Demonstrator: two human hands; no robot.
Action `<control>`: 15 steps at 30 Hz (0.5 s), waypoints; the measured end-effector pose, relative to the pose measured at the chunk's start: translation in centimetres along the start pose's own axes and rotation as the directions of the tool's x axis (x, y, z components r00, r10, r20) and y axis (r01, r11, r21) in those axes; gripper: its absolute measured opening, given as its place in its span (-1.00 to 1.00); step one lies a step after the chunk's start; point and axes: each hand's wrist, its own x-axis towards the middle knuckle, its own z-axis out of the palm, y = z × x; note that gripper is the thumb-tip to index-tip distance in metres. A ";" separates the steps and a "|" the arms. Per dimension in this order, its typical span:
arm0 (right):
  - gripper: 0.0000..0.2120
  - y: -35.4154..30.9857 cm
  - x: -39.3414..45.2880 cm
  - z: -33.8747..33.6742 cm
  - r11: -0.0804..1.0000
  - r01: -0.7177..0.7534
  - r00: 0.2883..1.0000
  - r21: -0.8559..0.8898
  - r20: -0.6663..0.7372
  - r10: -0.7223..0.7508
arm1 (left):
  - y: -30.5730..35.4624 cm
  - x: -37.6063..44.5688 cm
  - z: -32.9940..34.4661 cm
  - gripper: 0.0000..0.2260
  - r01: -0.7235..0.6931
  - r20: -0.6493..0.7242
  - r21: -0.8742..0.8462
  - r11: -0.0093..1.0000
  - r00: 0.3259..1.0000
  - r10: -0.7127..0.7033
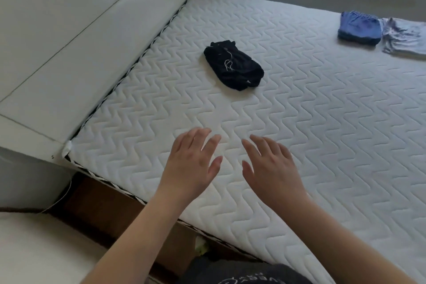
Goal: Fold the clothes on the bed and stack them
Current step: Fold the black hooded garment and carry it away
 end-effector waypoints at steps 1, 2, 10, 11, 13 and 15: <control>-0.53 -0.6 0.3 0.1 1.000 -0.022 1.000 -0.004 0.003 0.022 | -1.0 0.6 -0.1 -0.61 -0.018 0.007 -0.001 1.000 1.000 0.018; -0.53 -0.9 0.7 0.0 0.999 -0.050 0.999 -0.002 0.001 0.050 | -1.9 1.4 -0.2 -0.61 -0.035 0.012 -0.001 0.999 0.999 0.035; -0.52 0.3 4.0 -0.2 0.981 -0.192 0.981 -0.003 -0.006 0.192 | -3.4 7.5 0.2 -0.55 -0.155 -0.053 -0.032 0.987 0.987 0.153; -0.52 0.4 4.6 -0.2 0.980 -0.198 0.980 0.008 -0.016 0.198 | -3.6 7.9 0.3 -0.55 -0.154 -0.051 -0.025 0.988 0.987 0.153; -0.52 0.6 6.2 -0.1 0.978 -0.207 0.977 0.034 -0.034 0.209 | -4.0 8.8 0.6 -0.55 -0.154 -0.054 -0.011 0.988 0.987 0.153; -0.51 0.7 7.8 0.3 0.980 -0.192 0.981 0.043 -0.024 0.193 | -4.7 9.5 0.8 -0.55 -0.147 -0.065 0.006 0.989 0.987 0.147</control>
